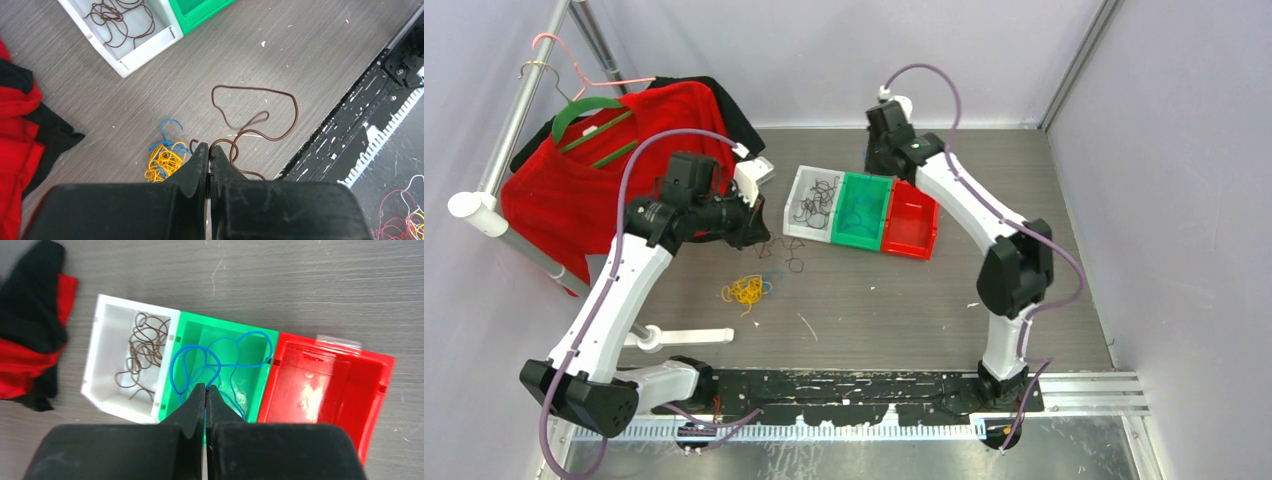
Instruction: Untangle the cables
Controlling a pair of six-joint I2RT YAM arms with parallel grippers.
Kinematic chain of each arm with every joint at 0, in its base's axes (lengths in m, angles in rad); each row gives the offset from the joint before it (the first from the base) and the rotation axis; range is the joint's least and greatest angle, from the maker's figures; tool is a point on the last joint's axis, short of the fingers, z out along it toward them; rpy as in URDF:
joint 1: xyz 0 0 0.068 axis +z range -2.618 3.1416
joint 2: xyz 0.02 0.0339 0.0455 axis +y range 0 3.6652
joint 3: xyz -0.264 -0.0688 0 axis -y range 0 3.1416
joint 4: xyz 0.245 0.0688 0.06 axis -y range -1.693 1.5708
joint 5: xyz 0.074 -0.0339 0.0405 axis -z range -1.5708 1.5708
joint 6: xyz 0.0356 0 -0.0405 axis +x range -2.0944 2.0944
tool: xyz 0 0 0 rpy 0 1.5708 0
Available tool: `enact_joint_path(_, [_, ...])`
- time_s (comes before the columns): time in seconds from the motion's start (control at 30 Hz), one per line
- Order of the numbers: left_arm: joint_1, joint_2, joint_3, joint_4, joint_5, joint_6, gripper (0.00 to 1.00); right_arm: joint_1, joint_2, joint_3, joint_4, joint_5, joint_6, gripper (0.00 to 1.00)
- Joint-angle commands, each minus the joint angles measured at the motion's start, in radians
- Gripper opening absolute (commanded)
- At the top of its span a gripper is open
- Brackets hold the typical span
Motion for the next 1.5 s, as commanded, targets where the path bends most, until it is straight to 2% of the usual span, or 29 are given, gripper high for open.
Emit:
enact_joint_path(0.0, [0.003, 0.004, 0.049, 0.068, -0.048, -0.028, 0.0, 0.046, 0.092, 0.078, 0.034, 0.068, -0.096, 0.01])
enact_joint_path(0.27, [0.002, 0.059, 0.074, 0.101, -0.078, -0.042, 0.0, 0.066, 0.22, 0.111, 0.02, 0.061, -0.085, 0.01])
enact_joint_path(0.3, [0.002, 0.07, 0.081, 0.102, -0.08, -0.04, 0.0, 0.066, 0.224, 0.111, 0.015, 0.062, -0.079, 0.04])
enact_joint_path(0.37, [0.004, 0.098, 0.092, 0.11, -0.083, -0.041, 0.0, 0.064, 0.221, 0.108, 0.01, 0.062, -0.067, 0.24])
enact_joint_path(0.53, [0.003, 0.214, 0.162, 0.137, -0.085, -0.064, 0.0, 0.051, 0.166, 0.092, -0.01, 0.054, -0.027, 0.55])
enact_joint_path(0.57, [0.003, 0.237, 0.177, 0.146, -0.087, -0.069, 0.0, 0.048, 0.15, 0.085, -0.014, 0.055, -0.021, 0.59])
enact_joint_path(0.8, [0.002, 0.471, 0.306, 0.216, -0.137, -0.08, 0.0, 0.032, -0.021, -0.04, 0.022, 0.07, 0.015, 0.62])
enact_joint_path(1.07, [-0.029, 0.7, 0.449, 0.302, -0.259, -0.047, 0.0, 0.003, -0.251, -0.279, 0.193, 0.033, 0.103, 0.63])
enact_joint_path(1.23, [-0.06, 0.778, 0.463, 0.378, -0.341, 0.009, 0.0, -0.001, -0.294, -0.322, 0.207, 0.003, 0.127, 0.62])
enact_joint_path(1.47, [-0.067, 0.857, 0.498, 0.407, -0.333, -0.011, 0.02, -0.003, -0.322, -0.355, 0.235, -0.018, 0.156, 0.6])
